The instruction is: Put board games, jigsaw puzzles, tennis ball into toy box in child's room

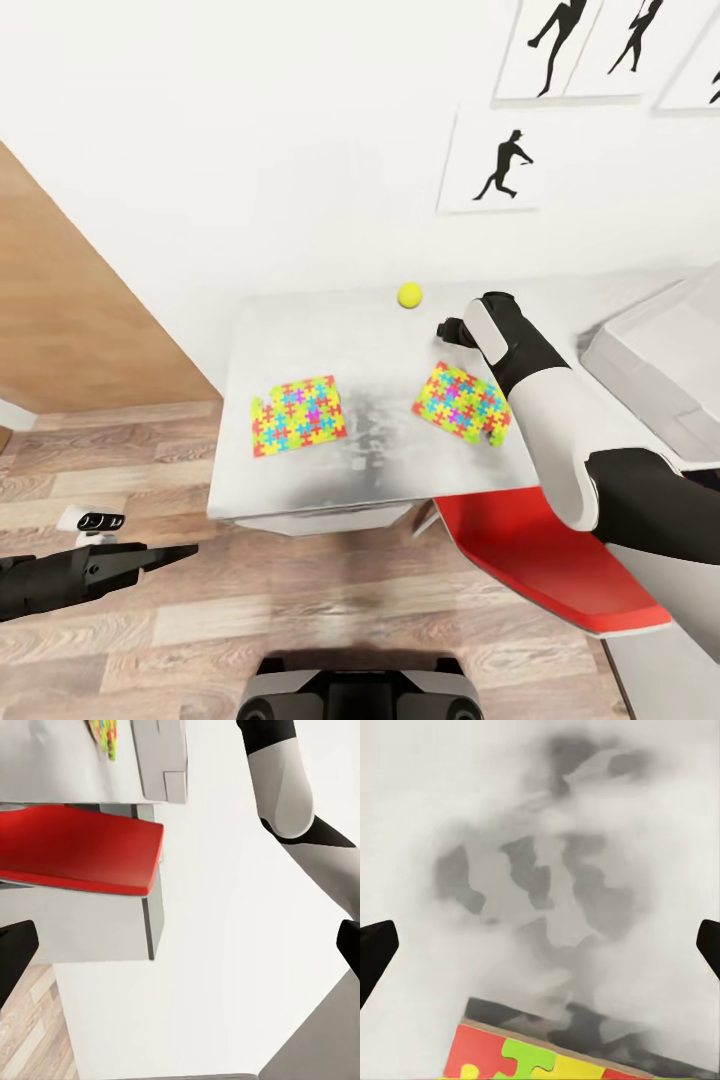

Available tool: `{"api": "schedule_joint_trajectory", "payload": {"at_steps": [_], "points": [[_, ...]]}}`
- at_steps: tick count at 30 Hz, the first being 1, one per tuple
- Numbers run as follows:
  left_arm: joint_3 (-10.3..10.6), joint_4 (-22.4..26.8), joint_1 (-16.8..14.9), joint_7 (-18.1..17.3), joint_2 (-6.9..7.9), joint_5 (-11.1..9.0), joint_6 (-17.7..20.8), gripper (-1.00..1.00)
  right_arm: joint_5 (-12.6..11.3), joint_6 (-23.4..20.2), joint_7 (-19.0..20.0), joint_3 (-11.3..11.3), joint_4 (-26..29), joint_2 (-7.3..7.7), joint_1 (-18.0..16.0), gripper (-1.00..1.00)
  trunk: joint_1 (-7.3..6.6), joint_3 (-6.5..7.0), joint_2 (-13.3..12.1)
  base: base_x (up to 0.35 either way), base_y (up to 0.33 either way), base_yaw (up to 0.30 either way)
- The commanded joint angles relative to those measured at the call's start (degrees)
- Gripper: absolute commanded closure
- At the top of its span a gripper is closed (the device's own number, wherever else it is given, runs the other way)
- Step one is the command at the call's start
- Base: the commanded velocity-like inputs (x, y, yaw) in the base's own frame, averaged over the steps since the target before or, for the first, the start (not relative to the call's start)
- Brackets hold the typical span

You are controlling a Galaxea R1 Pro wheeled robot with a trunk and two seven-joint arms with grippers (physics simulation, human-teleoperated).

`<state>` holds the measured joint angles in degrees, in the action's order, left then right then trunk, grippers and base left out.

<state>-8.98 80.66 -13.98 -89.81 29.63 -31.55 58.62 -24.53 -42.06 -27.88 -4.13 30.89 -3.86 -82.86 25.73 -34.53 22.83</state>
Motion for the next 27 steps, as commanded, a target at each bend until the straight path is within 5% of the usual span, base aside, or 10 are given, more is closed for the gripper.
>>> {"api": "schedule_joint_trajectory", "payload": {"at_steps": [1, 27], "points": [[0.0, 0.0, 0.0, -0.2, 0.04, 0.0, 0.6, -1.0, -0.6, -0.1, -0.5, -0.3, 0.0, 0.05, 0.0, -1.0, 0.05, -0.07, 0.1, 0.121, 0.0, 0.0], [-0.1, 0.0, 0.0, -0.2, -0.01, 0.0, 0.5, -1.0, -0.5, -0.1, -0.3, -0.4, -0.1, 0.08, 0.0, -1.0, 0.05, -0.93, 0.1, -0.033, 0.0, 0.0]]}}
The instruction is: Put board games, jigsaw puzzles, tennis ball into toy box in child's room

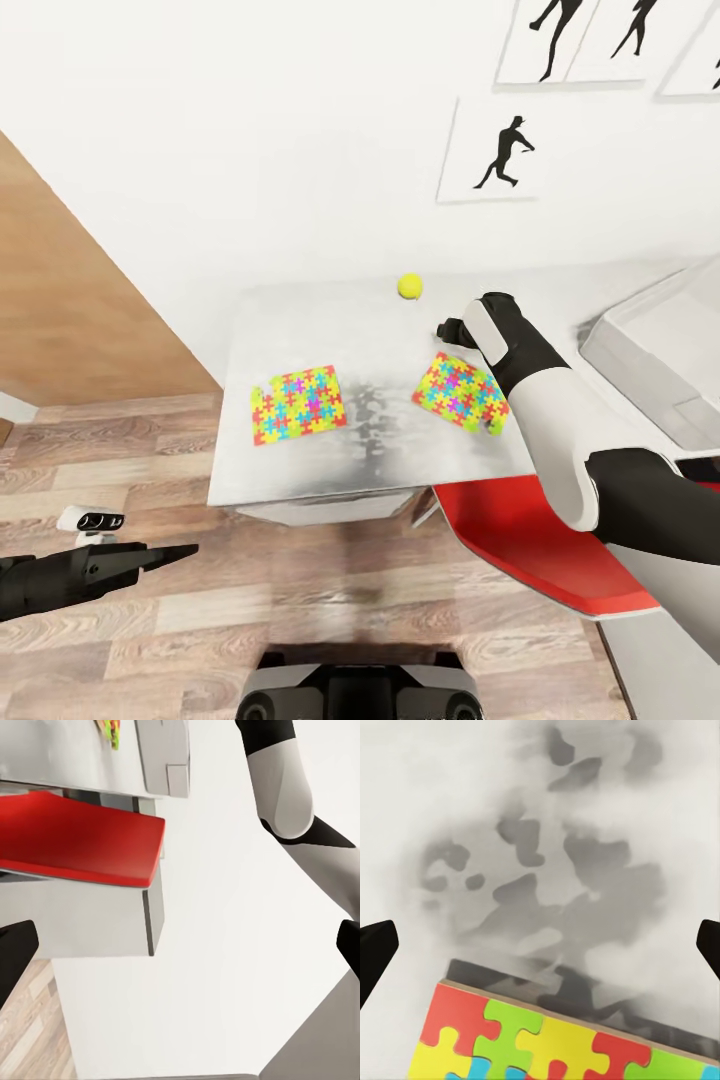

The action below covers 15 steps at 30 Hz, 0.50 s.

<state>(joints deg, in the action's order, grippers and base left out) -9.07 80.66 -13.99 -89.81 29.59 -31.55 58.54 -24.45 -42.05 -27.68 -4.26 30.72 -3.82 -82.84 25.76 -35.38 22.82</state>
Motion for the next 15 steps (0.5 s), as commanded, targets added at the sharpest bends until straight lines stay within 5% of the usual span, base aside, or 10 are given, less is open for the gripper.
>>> {"api": "schedule_joint_trajectory", "payload": {"at_steps": [1, 15], "points": [[0.0, 0.0, 0.0, -0.2, 0.03, 0.0, 0.6, -1.0, -0.6, -0.1, -0.5, -0.3, 0.0, 0.04, 0.0, -1.0, 0.03, -0.15, 0.1, -0.022, 0.0, 0.0], [0.0, 0.0, 0.0, -0.2, 0.03, 0.0, 0.6, -1.0, -0.7, -0.1, -0.5, -0.3, 0.1, 0.04, 0.0, -1.0, 0.03, -0.9, 0.1, -0.004, 0.0, 0.0]]}}
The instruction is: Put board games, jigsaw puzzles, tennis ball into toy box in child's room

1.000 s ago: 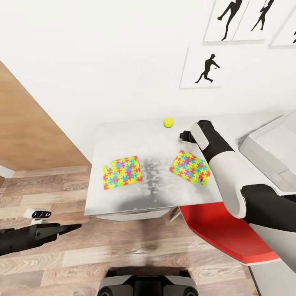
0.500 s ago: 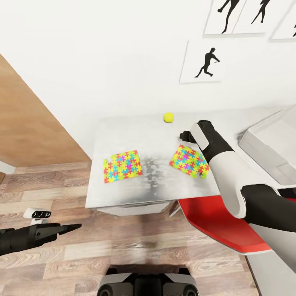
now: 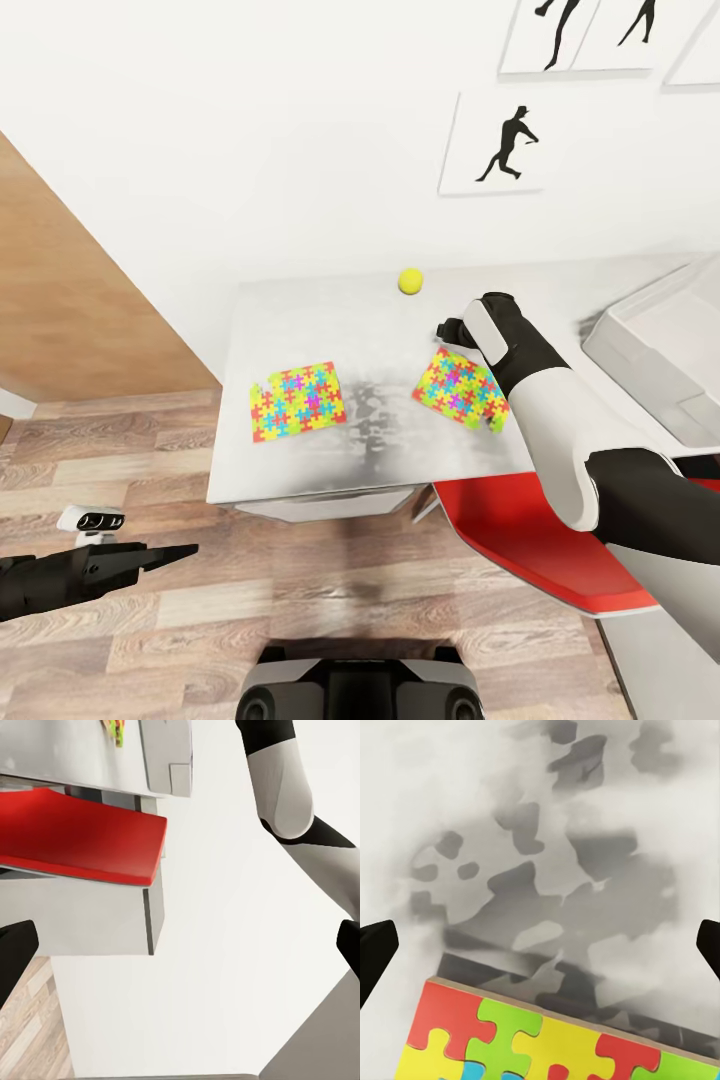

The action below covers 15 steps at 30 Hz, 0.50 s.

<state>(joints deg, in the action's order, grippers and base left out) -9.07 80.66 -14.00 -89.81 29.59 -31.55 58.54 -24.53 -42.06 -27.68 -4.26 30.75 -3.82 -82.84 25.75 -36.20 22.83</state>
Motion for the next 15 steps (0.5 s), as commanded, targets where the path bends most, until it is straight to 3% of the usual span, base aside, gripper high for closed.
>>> {"api": "schedule_joint_trajectory", "payload": {"at_steps": [1, 15], "points": [[0.0, 0.0, 0.0, -0.2, 0.03, 0.0, 0.6, -1.0, -0.6, -0.1, -0.5, -0.3, 0.0, 0.04, 0.0, -1.0, 0.03, -0.08, 0.1, 0.0, 0.0, 0.0], [0.0, 0.0, 0.0, -0.2, 0.03, 0.0, 0.6, -1.0, -0.6, -0.1, -0.5, -0.3, 0.0, 0.04, 0.0, -1.0, 0.03, -0.11, 0.1, 0.0, 0.0, 0.0]]}}
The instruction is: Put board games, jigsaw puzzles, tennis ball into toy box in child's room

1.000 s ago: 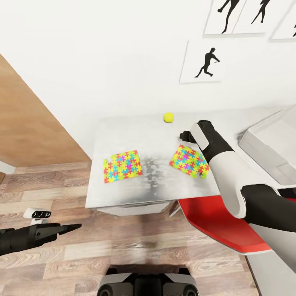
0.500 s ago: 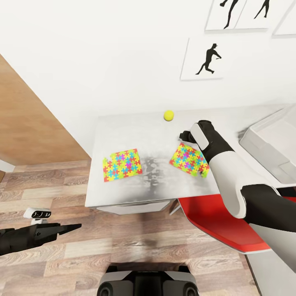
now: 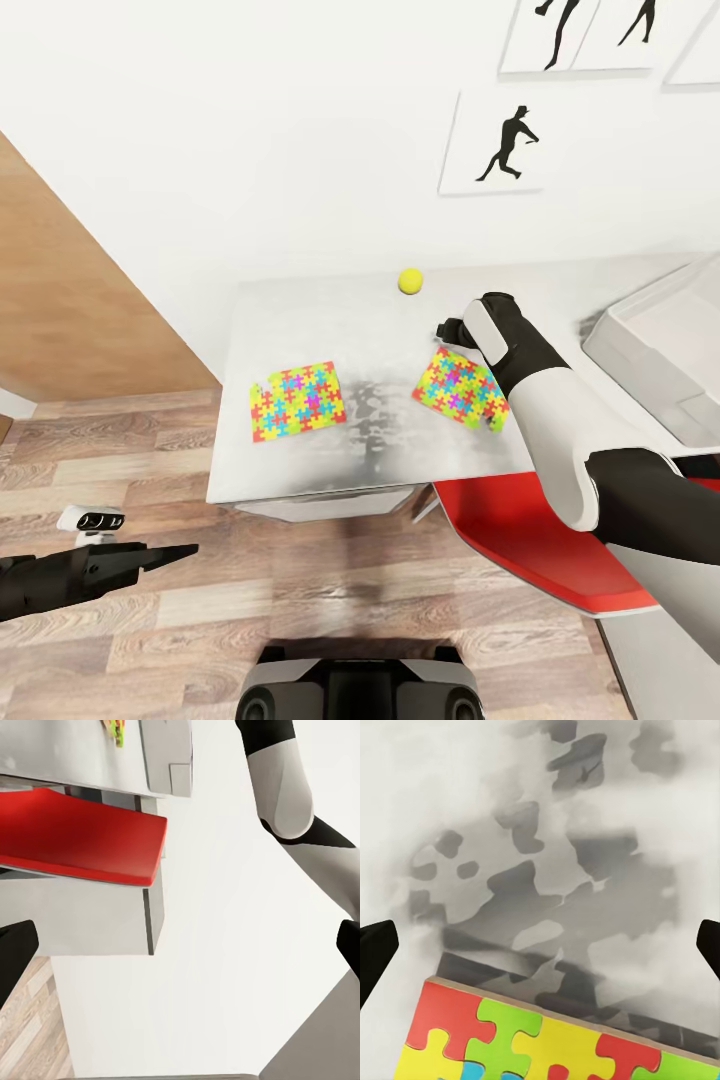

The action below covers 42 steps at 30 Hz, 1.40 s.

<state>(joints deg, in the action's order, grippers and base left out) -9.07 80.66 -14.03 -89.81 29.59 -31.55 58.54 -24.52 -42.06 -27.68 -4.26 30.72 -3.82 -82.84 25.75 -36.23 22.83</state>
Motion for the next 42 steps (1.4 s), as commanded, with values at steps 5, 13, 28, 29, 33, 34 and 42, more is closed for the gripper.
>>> {"api": "schedule_joint_trajectory", "payload": {"at_steps": [5, 13, 28, 29, 33, 34, 42], "points": [[0.0, 0.0, 0.0, -0.2, 0.03, 0.0, 0.6, -1.0, -0.6, -0.1, -0.5, -0.3, 0.0, 0.04, 0.0, -1.0, 0.03, -0.22, 0.1, 0.0, 0.0, 0.0], [0.0, 0.0, 0.0, -0.2, 0.03, 0.0, 0.6, -1.0, -0.5, -0.1, -0.4, -0.3, 0.0, 0.04, 0.0, -1.0, 0.03, -0.65, 0.1, 0.0, 0.0, 0.0], [0.0, 0.0, 0.0, -0.2, 0.03, 0.0, 0.6, -1.0, -0.6, -0.1, -0.4, -0.3, 0.0, 0.06, 0.0, -1.0, 0.03, -1.51, 0.1, 0.0, 0.0, 0.0], [0.0, 0.0, 0.0, -0.2, 0.03, 0.0, 0.6, -1.0, -0.6, -0.1, -0.4, -0.3, 0.0, 0.05, 0.0, -1.0, 0.03, -1.57, 0.1, 0.0, 0.0, 0.0], [0.0, 0.0, 0.0, -0.2, 0.03, 0.0, 0.6, -1.0, -0.6, -0.1, -0.4, -0.3, 0.0, 0.08, 0.0, -1.0, 0.03, -1.78, 0.1, 0.0, 0.0, 0.0], [0.0, 0.0, 0.0, -0.2, 0.03, 0.0, 0.6, -1.0, -0.6, -0.1, -0.4, -0.3, 0.0, 0.06, 0.0, -1.0, 0.03, -1.8, 0.1, 0.0, 0.0, 0.0], [0.0, 0.0, 0.0, -0.2, 0.03, 0.0, 0.6, -1.0, -0.6, -0.1, -0.4, -0.3, 0.0, 0.11, 0.0, -1.0, 0.03, -1.86, 0.1, 0.0, 0.0, 0.0]]}}
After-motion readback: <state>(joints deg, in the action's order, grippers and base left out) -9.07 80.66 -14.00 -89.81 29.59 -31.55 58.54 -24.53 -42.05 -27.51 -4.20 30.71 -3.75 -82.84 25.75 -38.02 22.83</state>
